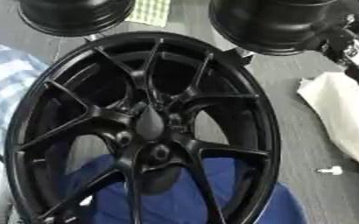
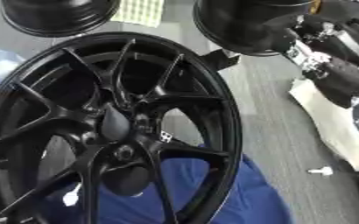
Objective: Pull the pin out of the wheel hub.
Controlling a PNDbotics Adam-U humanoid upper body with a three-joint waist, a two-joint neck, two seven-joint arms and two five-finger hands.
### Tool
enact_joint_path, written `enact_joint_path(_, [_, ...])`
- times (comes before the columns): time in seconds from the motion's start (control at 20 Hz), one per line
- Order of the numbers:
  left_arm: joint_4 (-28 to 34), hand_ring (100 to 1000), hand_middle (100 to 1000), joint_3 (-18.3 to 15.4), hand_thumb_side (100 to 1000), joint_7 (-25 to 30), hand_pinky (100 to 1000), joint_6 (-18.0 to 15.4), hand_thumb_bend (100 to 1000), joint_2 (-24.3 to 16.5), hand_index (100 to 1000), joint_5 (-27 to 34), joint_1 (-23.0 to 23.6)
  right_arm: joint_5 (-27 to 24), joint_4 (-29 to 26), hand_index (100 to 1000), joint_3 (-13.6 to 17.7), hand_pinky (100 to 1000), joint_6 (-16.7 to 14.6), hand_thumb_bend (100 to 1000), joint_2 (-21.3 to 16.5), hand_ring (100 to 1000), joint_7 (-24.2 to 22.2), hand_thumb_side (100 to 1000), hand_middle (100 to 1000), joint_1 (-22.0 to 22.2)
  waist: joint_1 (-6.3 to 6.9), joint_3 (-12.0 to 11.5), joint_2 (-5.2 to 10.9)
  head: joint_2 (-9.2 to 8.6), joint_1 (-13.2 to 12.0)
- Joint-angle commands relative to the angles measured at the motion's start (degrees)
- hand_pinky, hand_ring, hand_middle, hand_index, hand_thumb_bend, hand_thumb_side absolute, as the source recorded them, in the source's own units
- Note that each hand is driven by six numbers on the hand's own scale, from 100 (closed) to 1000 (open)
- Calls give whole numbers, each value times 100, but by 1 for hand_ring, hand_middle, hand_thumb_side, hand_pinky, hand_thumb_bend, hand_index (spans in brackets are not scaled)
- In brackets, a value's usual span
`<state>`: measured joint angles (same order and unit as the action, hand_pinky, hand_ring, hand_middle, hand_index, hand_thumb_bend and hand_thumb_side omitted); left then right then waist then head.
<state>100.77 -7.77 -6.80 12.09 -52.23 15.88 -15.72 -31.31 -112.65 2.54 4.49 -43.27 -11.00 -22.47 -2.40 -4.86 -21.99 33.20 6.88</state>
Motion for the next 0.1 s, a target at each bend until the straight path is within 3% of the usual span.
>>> enact_joint_path(0.05, [413, 729, 648, -230, 574, -184, 813, -138, 454, 114, 761, 288, -282, -108, -150, 737, 52, 955, -29, 100, -56, 744, 11, 350, 570, -173, -38, 95, 161, 25, -161])
enact_joint_path(0.1, [564, 729, 648, -215, 573, -186, 813, -228, 455, 262, 761, 382, -429, -130, -157, 737, 56, 954, -36, 100, -54, 744, 20, 349, 570, -199, -52, 95, 151, 21, -173])
